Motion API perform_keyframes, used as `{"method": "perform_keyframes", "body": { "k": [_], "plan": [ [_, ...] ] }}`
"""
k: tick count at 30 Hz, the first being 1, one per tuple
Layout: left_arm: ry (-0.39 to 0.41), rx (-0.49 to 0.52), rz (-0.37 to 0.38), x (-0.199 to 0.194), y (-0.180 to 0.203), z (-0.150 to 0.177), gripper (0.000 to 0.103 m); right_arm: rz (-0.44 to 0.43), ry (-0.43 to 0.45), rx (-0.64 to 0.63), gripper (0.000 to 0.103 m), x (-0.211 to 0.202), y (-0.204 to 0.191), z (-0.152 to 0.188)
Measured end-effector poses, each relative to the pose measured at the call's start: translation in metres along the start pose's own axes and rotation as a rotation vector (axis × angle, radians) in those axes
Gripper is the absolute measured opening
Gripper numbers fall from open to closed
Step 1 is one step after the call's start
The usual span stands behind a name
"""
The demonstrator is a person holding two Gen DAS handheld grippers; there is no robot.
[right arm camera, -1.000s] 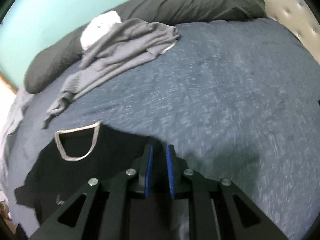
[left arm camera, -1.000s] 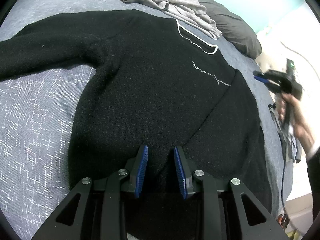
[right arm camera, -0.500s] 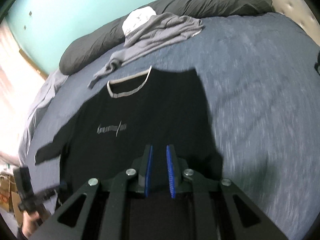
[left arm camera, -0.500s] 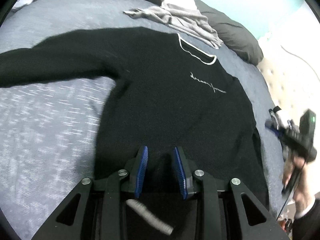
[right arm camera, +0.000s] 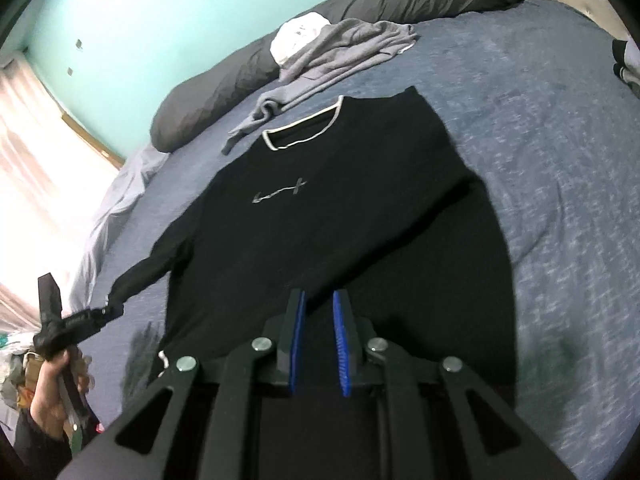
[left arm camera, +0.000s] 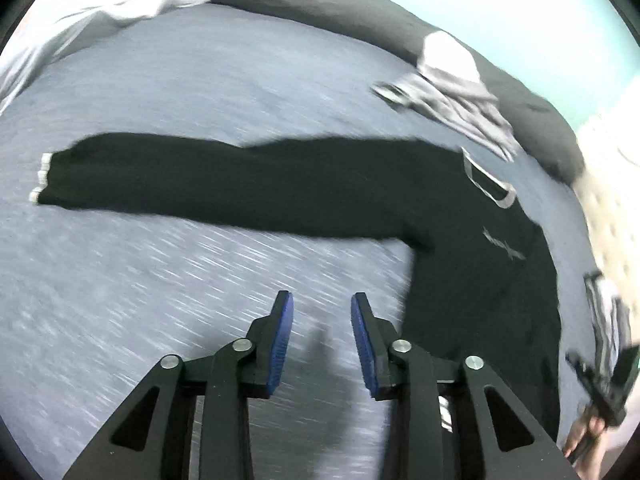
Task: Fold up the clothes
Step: 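Close the right gripper on the sweater middle while the left gripper grasps a sleeve cuff, then hold the sweater middle with the right gripper while the left gripper lifts the cuff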
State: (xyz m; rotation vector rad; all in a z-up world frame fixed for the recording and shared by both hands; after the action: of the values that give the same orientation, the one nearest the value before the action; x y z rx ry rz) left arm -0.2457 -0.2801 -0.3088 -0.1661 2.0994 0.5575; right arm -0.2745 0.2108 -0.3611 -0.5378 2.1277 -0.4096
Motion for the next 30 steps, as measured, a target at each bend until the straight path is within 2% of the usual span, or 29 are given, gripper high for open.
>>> {"method": "perform_keyframes", "body": {
  "k": [6,12,18,21,26,30],
  "plan": [
    [0.045,-0.157,-0.053,-0.009,-0.079,-0.032,0.039,-0.025,-0.005,-0.025,0.014,0.005,-0.014,0.013],
    [0.076,-0.214,-0.139,-0.006,-0.140,-0.055,0.039,-0.036,-0.011,-0.043,0.014,0.011,-0.022,0.022],
    [0.112,-0.246,-0.188,-0.008,-0.180,-0.070,0.040,-0.030,-0.018,-0.053,0.014,0.016,-0.024,0.026],
    [0.107,-0.269,-0.210,-0.005,-0.197,-0.072,0.048,-0.027,-0.021,-0.058,0.014,0.019,-0.026,0.028],
    [0.120,-0.269,-0.245,-0.001,-0.221,-0.075,0.048,-0.018,-0.027,-0.069,0.014,0.022,-0.027,0.031],
    [0.120,-0.304,-0.235,0.003,-0.237,-0.078,0.049,-0.019,-0.028,-0.065,0.014,0.024,-0.026,0.031]
  ]
}}
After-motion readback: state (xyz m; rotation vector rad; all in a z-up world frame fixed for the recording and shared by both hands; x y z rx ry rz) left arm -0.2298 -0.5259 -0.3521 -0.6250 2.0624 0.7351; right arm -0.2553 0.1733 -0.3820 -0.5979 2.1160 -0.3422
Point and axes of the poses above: each gripper's, at about its wrist camera, not at the fingertips, and x roughly the way its jaws point, y to its right, z to its underside, the point moved 4 cm from there along x, roughly the way its jaws point, and after that the axes turned 2 degrees about -x, right-handed, at the moved point
